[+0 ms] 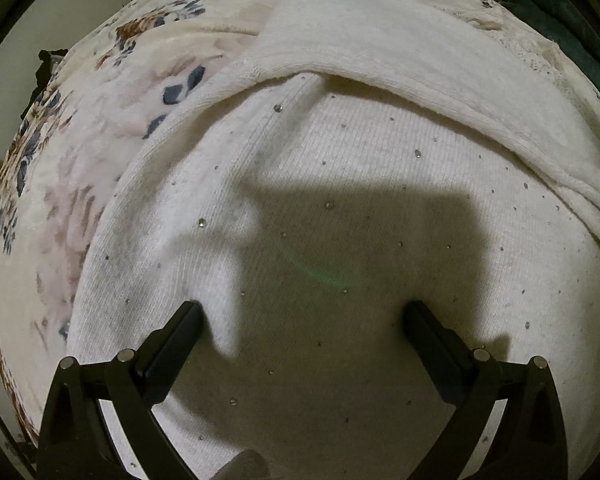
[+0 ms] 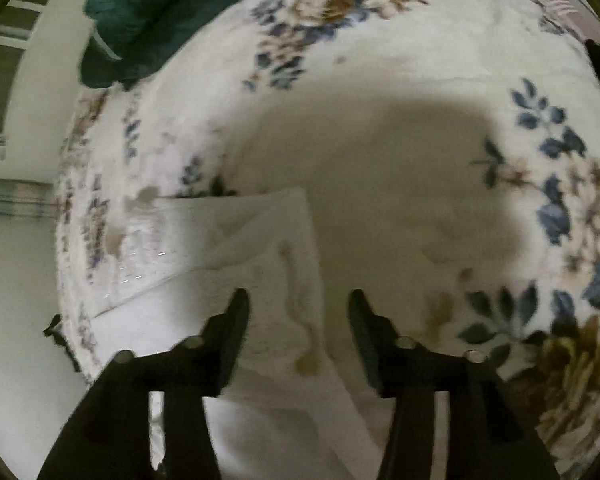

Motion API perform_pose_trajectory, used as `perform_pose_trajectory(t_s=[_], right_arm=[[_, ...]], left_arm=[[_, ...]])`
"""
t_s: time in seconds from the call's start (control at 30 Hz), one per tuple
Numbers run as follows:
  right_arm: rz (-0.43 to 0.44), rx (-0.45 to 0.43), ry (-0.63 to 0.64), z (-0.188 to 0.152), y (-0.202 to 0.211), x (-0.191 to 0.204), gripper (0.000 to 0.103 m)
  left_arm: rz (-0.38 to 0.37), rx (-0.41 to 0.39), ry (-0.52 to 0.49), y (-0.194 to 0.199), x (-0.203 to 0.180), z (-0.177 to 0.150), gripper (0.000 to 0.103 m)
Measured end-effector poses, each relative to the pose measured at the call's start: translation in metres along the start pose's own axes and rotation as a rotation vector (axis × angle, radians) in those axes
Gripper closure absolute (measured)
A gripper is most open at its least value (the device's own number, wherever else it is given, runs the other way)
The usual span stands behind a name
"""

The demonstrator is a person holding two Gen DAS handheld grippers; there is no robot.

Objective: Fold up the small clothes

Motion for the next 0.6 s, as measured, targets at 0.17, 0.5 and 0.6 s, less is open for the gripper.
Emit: perform_pose_trajectory(t_s=[0.17,0.5,0.6], right_arm=[[-0.118,0.123,0.078,0.002,-0.058,0.021,0.064],[-0.178,0.228,0.330,-0.090,-0.059,0.041,0.044],[-0.328,0.137,0.340,-0.087,-0.074,0.031,0.085]], left_arm=[[-0.007,0.006,-0.006,0.000,-0.003,-0.002,0.000],[0.036,-0.043,-0.051,0.033,0.004,-0.019,0.000],[0.035,-0.045,-0.100,0.041,0.003,-0.028,0.000]])
Point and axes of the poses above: each gripper's, at about its wrist camera, not at the fingertips, and y roughly against the way its jaws point, x to its left, z to its top, the point moved 3 cm from there along -y, roughly the way its jaws point, and after that the axes turned 3 degrees about z, right-handed, at the moved point
